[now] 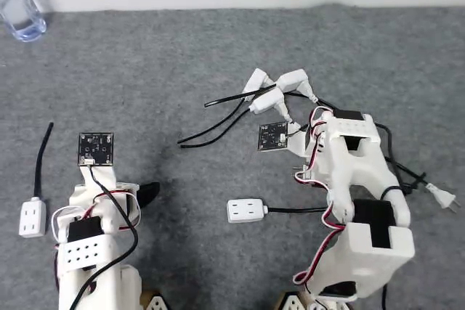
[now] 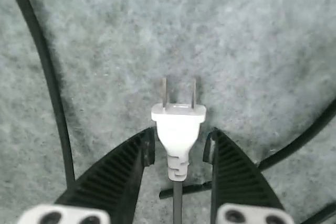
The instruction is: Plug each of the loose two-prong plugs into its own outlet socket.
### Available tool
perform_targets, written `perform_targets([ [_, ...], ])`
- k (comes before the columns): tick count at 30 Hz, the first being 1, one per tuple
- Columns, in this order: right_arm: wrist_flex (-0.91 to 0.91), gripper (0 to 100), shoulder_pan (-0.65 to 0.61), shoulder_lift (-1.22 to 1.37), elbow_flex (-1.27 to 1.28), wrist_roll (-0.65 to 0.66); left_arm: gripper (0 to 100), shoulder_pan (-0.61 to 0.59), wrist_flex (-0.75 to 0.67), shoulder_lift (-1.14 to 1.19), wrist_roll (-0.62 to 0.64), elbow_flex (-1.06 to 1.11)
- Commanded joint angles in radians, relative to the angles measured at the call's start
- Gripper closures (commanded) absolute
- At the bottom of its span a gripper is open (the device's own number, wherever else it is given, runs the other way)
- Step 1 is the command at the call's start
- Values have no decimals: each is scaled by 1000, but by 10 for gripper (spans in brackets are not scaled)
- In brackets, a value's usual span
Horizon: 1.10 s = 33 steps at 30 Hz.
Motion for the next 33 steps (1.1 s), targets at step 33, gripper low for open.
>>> perform_targets([
  [33, 16, 837, -85, -4, -15, 8, 610, 6, -21, -8, 3, -5],
])
